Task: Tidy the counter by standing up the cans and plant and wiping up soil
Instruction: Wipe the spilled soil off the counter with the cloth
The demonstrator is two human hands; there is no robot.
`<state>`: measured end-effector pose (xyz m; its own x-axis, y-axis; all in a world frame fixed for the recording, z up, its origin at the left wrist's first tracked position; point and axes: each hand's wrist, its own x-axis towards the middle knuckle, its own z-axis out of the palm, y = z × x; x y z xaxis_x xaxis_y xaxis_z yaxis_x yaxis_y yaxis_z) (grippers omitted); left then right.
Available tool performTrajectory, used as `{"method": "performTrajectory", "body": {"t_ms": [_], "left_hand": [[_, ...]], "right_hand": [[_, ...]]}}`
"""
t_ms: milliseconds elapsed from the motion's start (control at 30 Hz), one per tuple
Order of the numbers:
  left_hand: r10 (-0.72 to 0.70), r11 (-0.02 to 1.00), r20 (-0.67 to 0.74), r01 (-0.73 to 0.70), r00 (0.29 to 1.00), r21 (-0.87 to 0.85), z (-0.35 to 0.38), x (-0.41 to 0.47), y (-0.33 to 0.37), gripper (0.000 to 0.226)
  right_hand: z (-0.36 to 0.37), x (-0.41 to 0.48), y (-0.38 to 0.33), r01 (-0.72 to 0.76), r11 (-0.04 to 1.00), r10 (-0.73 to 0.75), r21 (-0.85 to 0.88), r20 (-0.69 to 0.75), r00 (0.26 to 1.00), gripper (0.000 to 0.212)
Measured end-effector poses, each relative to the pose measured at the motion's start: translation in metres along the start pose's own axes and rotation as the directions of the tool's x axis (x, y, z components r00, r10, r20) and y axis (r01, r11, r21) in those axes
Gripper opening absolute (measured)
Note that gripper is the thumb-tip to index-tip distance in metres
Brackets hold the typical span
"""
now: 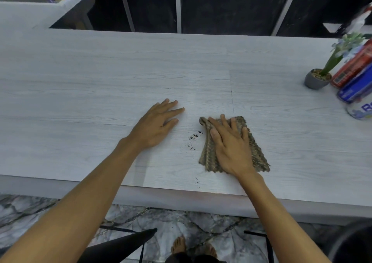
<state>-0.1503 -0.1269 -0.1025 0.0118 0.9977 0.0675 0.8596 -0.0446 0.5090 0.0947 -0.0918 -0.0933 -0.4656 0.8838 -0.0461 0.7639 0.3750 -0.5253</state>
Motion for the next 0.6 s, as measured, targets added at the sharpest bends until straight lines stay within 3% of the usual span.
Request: {"method": "performTrajectory", "body": {"t_ms": [200, 400, 600], "left_hand": [[0.008, 0.997, 0.024, -0.01, 1.0, 0.08, 0.006, -0.007, -0.01, 0.045], [0.002, 0.996, 0.004, -0.002, 1.0, 0.092, 0.008, -0.006, -0.01, 0.045], [-0.003, 0.997, 0.011, 0.002, 1.0, 0.077, 0.007, -0.006, -0.01, 0.045]], "right_hand": [[0.021, -0.004, -0.014, 0.162, 0.945, -0.149, -0.284, 0.067, 0.987, 0.052], [0.009, 0.011, 0.007, 0.056, 0.944, -0.048, -0.326, 0.03, 0.998, 0.053], [0.021, 0.002, -0.007, 0.197, 0.919, -0.178, -0.342, 0.089, 0.98, 0.057]]}}
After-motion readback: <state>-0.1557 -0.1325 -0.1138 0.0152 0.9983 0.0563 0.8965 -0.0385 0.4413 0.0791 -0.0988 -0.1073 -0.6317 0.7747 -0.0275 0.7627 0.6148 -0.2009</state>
